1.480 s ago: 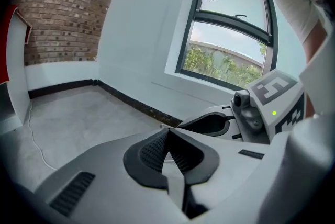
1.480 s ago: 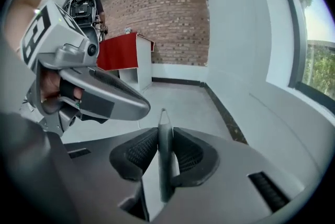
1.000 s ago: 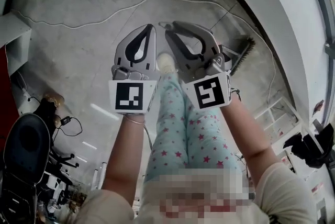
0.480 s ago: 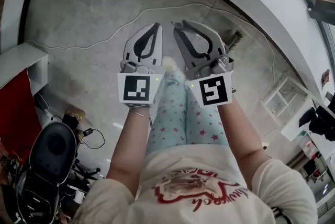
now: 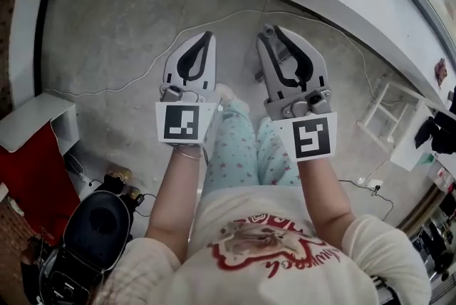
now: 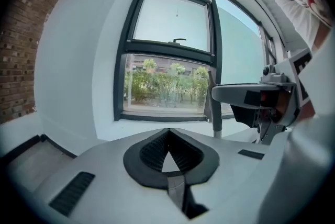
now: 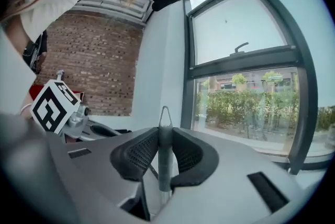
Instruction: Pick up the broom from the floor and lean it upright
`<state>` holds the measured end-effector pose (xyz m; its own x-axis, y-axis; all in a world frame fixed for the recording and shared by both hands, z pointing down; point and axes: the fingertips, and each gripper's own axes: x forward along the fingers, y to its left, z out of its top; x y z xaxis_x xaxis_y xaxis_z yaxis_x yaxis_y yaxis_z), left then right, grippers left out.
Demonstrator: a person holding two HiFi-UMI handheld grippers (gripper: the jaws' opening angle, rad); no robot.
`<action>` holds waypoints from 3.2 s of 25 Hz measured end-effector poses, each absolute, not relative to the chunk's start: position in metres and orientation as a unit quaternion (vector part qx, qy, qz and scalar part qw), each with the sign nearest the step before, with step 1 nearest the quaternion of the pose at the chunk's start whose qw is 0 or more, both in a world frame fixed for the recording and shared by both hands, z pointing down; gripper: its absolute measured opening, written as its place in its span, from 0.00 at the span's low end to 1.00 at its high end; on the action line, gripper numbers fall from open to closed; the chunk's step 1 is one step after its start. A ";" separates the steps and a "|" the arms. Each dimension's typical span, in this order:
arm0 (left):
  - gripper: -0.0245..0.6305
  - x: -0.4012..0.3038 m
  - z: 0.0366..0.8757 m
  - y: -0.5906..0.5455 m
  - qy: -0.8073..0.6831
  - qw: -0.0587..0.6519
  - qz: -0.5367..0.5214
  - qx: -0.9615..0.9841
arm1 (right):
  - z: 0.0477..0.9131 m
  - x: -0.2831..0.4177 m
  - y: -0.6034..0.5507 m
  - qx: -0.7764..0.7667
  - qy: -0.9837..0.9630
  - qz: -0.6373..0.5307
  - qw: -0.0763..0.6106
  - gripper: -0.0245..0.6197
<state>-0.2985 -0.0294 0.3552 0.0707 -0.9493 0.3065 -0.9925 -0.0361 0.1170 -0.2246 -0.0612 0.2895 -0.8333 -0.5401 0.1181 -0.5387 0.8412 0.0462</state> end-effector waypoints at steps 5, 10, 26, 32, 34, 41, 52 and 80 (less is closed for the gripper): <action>0.06 -0.244 0.328 -0.056 -0.644 0.127 0.069 0.751 | 0.259 -0.172 -0.092 0.340 -0.940 0.024 0.016 0.19; 0.06 -0.186 0.306 -0.069 -0.610 0.101 0.081 0.782 | 0.237 -0.118 -0.100 0.389 -0.920 0.047 -0.021 0.19; 0.06 -0.031 0.275 -0.112 -0.543 0.066 0.080 0.833 | 0.197 0.038 -0.139 0.507 -0.860 0.009 -0.053 0.19; 0.06 0.044 0.275 -0.124 -0.512 0.076 0.083 0.851 | 0.211 0.114 -0.145 0.551 -0.834 0.005 -0.022 0.19; 0.06 0.069 0.284 -0.128 -0.499 0.093 0.108 0.855 | 0.218 0.141 -0.147 0.567 -0.824 0.008 -0.008 0.19; 0.06 0.133 0.310 -0.142 -0.458 0.134 0.174 0.861 | 0.224 0.219 -0.157 0.612 -0.791 0.021 0.004 0.19; 0.06 0.212 0.312 -0.175 -0.402 0.144 0.181 0.886 | 0.231 0.286 -0.190 0.657 -0.753 0.041 0.015 0.19; 0.06 0.279 0.309 -0.343 -0.331 0.159 0.168 0.915 | 0.258 0.360 -0.340 0.688 -0.696 0.171 0.120 0.19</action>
<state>0.2789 -0.3427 0.3089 0.7245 -0.5524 0.4123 -0.6591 -0.7303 0.1797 0.3598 -0.3397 0.2581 -0.0259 -0.9155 0.4015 -0.9973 -0.0036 -0.0727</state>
